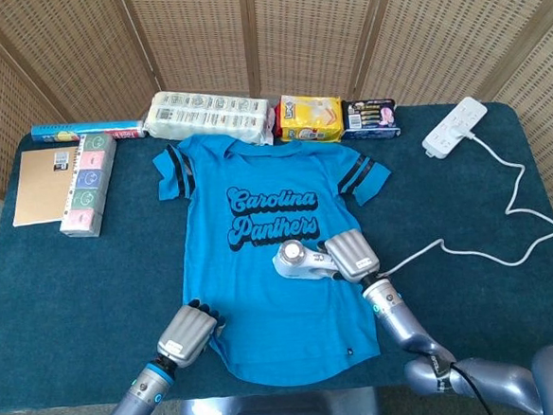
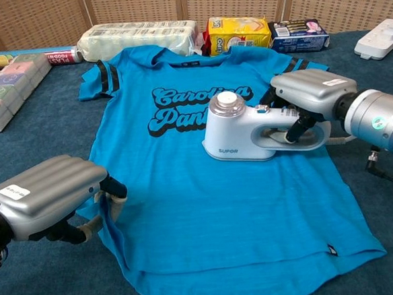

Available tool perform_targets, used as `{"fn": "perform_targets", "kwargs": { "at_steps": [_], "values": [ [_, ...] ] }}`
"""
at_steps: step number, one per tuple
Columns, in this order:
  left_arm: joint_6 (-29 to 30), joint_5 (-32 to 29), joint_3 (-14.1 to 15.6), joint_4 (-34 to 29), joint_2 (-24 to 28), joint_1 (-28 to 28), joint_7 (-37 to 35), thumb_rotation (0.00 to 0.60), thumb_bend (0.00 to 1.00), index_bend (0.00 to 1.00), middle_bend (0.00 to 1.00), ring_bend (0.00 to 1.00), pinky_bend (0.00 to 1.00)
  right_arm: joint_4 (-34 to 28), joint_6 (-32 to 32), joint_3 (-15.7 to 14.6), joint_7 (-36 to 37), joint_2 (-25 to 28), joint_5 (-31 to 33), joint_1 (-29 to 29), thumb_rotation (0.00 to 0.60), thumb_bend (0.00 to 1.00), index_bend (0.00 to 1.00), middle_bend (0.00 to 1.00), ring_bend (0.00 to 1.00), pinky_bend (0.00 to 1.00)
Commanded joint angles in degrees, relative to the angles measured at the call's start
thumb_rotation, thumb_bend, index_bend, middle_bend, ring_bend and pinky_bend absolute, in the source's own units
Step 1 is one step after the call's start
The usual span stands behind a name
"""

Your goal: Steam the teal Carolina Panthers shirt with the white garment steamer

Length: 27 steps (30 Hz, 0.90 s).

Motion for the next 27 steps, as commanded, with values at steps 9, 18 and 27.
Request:
{"fn": "perform_targets", "kwargs": {
  "at_steps": [9,18,27],
  "values": [
    [-0.09,0.0,0.05,0.06,-0.04,-0.06,0.06,0.6,0.49,0.63,0.62,0.48,0.37,0.95,-0.16,0.08,1.15,-0.54,0.27,-0.19,0.6,0.37,0.68,0.74,0.84,0.84],
    [-0.04,0.09,0.06,0.04,0.0,-0.07,-0.01,0.6,0.49,0.63,0.62,0.48,0.37,-4.04,0.44,-1.86,0.31,0.71,-1.83,-0.82,0.6,0.37,0.68,0.74,0.84,0.84],
    [-0.06,0.27,0.11,0.09,-0.12,-0.09,-0.22,0.6,0.49,0.63,0.62,0.48,0.37,-10.72,0.57,-3.86,-1.95,3.02,-3.03,-1.45,0.6,0.36,0.68,0.74,0.84,0.84]
  ]
}}
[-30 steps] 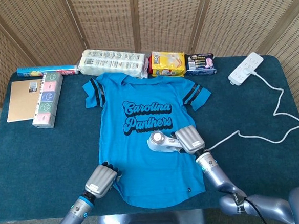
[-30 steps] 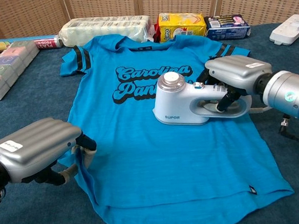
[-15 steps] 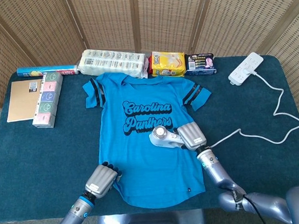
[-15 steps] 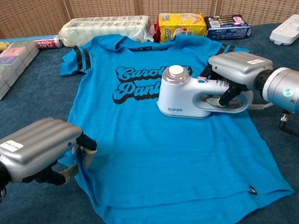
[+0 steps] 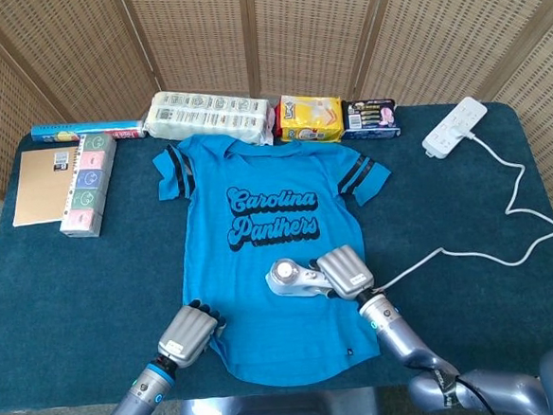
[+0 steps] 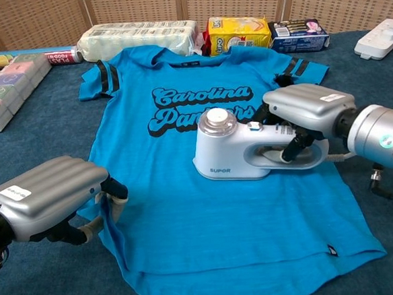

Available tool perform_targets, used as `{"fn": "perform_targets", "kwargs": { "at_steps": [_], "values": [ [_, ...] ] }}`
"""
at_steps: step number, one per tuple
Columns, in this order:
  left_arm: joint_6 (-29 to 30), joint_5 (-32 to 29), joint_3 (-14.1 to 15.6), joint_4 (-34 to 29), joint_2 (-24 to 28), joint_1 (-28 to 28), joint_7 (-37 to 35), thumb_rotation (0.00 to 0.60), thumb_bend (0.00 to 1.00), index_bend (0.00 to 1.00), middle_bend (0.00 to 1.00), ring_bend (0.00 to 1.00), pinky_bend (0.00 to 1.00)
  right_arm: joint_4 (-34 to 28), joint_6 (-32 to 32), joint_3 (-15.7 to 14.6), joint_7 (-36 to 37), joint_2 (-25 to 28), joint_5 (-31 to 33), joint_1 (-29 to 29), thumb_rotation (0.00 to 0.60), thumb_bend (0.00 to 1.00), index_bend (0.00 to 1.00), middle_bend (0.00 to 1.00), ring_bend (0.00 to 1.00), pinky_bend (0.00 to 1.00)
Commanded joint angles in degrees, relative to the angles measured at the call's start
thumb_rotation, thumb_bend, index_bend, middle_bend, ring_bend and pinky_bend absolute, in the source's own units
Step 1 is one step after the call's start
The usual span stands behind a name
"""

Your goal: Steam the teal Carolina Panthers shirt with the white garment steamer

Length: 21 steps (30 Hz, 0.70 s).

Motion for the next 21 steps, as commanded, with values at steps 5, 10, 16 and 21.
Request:
{"fn": "perform_targets", "kwargs": {
  "at_steps": [5,10,16,21],
  "values": [
    [0.21,0.03,0.05,-0.1,0.2,0.13,-0.02,0.6,0.49,0.63,0.62,0.48,0.37,-1.33,1.04,0.44,-0.87,1.21,0.6,-0.58,0.6,0.36,0.68,0.74,0.84,0.84],
    [0.32,0.05,0.12,-0.13,0.45,0.22,-0.05,0.6,0.49,0.63,0.62,0.48,0.37,-0.77,2.3,2.63,-0.49,2.72,2.58,-0.98,0.6,0.37,0.68,0.74,0.84,0.84],
    [0.33,0.19,0.12,-0.18,0.53,0.21,-0.02,0.6,0.49,0.63,0.62,0.48,0.37,0.63,4.02,6.28,0.72,5.94,6.23,-1.75,0.6,0.36,0.68,0.74,0.84,0.84],
    [0.31,0.15,0.03,-0.35,0.53,0.16,0.26,0.6,0.49,0.63,0.62,0.48,0.37,3.24,4.71,8.49,1.71,8.2,9.01,-2.3,0.6,0.36,0.68,0.74,0.84,0.84]
  ]
}}
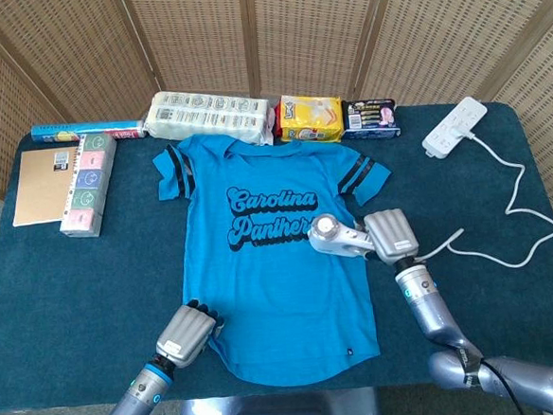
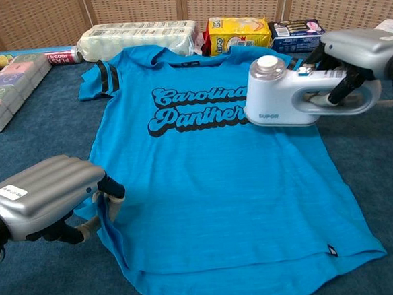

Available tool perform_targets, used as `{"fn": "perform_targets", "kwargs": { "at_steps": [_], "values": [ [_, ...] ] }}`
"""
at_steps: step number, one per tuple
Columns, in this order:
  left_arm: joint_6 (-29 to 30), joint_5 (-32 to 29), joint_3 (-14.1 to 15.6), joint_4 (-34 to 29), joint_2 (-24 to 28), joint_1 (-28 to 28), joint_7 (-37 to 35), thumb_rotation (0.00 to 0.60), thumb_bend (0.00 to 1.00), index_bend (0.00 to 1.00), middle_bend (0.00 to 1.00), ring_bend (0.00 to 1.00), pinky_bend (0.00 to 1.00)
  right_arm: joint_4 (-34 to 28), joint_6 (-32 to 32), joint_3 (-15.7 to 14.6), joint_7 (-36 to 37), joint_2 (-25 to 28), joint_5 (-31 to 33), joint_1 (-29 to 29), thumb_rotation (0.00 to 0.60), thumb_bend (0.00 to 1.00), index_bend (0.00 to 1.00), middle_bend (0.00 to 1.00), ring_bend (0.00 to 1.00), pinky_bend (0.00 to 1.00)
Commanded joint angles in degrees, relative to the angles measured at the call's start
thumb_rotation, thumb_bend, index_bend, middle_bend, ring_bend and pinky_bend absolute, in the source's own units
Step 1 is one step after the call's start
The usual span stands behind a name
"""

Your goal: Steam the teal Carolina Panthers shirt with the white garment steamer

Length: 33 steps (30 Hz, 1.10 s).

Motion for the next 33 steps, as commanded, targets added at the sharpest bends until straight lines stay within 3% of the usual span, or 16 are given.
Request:
{"fn": "perform_targets", "kwargs": {
  "at_steps": [1,14,33],
  "values": [
    [-0.01,-0.06,-0.05,-0.06,0.01,-0.03,0.17,0.6,0.49,0.63,0.62,0.48,0.37,1.57,0.24,0.95,0.6,1.32,1.39,-0.36,0.6,0.36,0.68,0.74,0.84,0.84],
    [-0.05,-0.52,-0.22,-0.4,-0.19,-0.08,0.99,0.6,0.49,0.63,0.62,0.48,0.37,8.87,-0.65,1.96,2.34,2.98,5.72,-1.64,0.6,0.36,0.68,0.74,0.84,0.84],
    [0.39,-0.79,-0.11,-0.91,0.09,0.14,1.72,0.6,0.49,0.63,0.62,0.48,0.37,20.44,-4.86,0.84,5.09,-1.45,6.38,-1.05,0.6,0.36,0.68,0.74,0.84,0.84]
  ]
}}
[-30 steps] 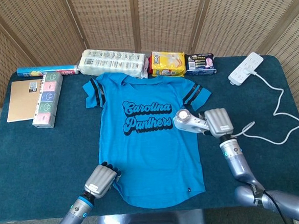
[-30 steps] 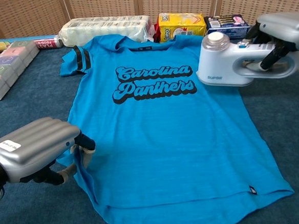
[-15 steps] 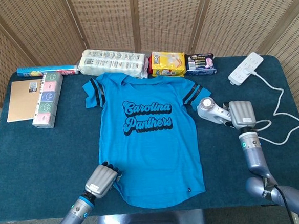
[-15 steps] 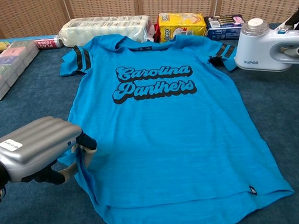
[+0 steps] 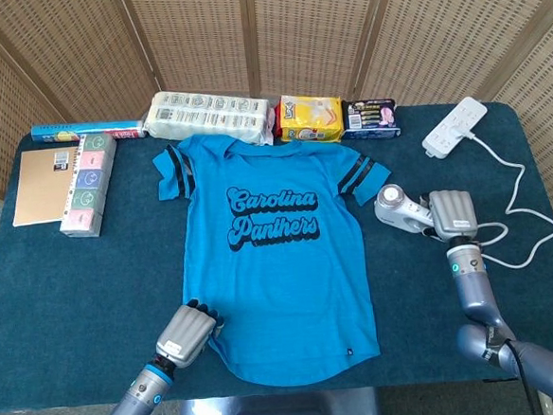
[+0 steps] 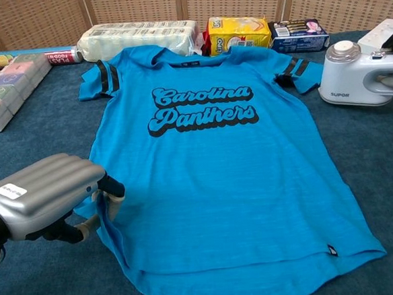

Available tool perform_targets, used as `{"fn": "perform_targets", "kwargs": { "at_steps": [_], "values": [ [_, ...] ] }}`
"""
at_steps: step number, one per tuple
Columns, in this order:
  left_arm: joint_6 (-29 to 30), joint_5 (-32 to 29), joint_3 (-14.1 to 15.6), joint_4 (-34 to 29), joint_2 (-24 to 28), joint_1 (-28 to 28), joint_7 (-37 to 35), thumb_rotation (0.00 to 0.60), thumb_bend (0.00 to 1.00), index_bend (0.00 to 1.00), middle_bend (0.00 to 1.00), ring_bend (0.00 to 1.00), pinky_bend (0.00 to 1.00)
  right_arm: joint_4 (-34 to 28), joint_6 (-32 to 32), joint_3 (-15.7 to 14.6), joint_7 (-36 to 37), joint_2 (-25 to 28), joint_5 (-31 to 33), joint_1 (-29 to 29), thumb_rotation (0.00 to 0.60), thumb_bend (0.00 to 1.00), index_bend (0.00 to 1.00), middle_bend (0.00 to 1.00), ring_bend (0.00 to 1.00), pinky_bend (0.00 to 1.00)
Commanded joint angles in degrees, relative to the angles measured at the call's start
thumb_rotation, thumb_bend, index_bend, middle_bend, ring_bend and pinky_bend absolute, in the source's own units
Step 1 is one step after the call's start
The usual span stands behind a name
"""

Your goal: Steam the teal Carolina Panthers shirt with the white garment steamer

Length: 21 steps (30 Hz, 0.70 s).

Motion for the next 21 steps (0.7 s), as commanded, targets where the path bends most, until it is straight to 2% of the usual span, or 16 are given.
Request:
{"fn": "perform_targets", "kwargs": {
  "at_steps": [1,13,21],
  "values": [
    [0.03,-0.04,-0.03,-0.03,0.0,0.01,0.03,0.6,0.49,0.63,0.62,0.48,0.37,2.63,-1.03,0.26,0.36,-1.34,0.77,0.35,0.6,0.36,0.68,0.74,0.84,0.84],
    [-0.02,-0.24,-0.1,-0.15,-0.14,-0.05,0.44,0.6,0.49,0.63,0.62,0.48,0.37,10.31,-3.47,0.92,2.69,-4.31,1.98,0.33,0.6,0.36,0.68,0.74,0.83,0.83],
    [0.07,-0.29,-0.05,-0.36,-0.18,-0.04,0.81,0.6,0.49,0.63,0.62,0.48,0.37,11.52,-4.82,0.64,3.51,-4.6,1.33,0.05,0.6,0.35,0.63,0.69,0.77,0.78]
  ]
}}
